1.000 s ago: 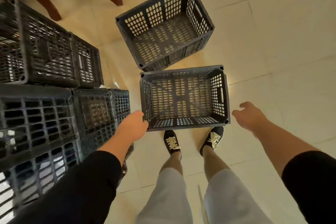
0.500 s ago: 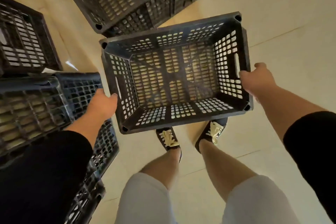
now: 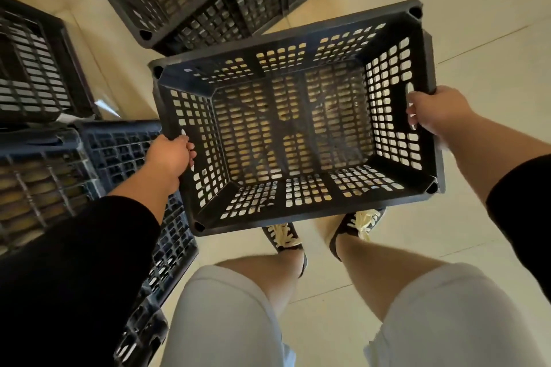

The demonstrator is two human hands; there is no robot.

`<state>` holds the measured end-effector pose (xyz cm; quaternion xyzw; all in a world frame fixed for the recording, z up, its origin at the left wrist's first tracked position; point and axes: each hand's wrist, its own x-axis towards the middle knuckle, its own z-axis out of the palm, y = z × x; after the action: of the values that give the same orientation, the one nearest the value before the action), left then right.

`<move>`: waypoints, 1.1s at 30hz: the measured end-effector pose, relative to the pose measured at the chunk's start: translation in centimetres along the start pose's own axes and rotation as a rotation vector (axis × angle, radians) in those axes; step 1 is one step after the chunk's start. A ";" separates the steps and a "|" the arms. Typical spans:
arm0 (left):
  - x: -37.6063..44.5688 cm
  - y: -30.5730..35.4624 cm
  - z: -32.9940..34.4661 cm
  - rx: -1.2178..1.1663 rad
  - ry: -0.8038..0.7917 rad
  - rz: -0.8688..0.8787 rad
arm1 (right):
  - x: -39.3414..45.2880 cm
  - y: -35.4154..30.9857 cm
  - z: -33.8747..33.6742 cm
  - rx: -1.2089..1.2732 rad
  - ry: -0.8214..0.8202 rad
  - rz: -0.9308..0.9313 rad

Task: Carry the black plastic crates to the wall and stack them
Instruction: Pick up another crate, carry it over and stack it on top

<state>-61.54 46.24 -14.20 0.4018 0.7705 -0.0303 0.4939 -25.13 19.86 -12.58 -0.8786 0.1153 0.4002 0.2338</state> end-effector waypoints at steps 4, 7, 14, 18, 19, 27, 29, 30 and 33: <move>-3.3 0.8 -1.1 0.017 -0.006 0.007 | -2.8 1.5 -2.5 -0.031 0.040 0.037; -7.7 2.5 -2.4 0.050 -0.029 0.015 | -6.3 2.3 -6.2 -0.075 0.089 0.049; -21.9 10.3 -6.0 0.213 -0.093 0.118 | -18.0 3.0 -19.9 -0.077 0.129 0.138; -32.0 16.2 -6.6 0.311 -0.116 0.206 | -25.1 3.1 -28.8 -0.008 0.152 0.204; -34.4 17.7 -6.6 0.338 -0.122 0.226 | -26.7 3.2 -30.9 0.013 0.165 0.215; -50.4 29.6 -4.9 0.477 -0.262 0.424 | -35.4 2.7 -44.0 0.272 0.240 0.240; -52.4 32.0 -4.3 0.476 -0.257 0.481 | -36.4 2.6 -46.1 0.340 0.234 0.243; -53.2 33.1 -3.9 0.478 -0.252 0.508 | -36.9 2.4 -47.3 0.372 0.228 0.241; -55.4 36.4 -2.6 0.485 -0.287 0.556 | -37.2 1.3 -50.4 0.406 0.254 0.235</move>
<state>-29.30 39.34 43.40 0.6919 0.5258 -0.1326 0.4767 -17.19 -6.02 43.88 -0.8374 0.3229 0.2800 0.3408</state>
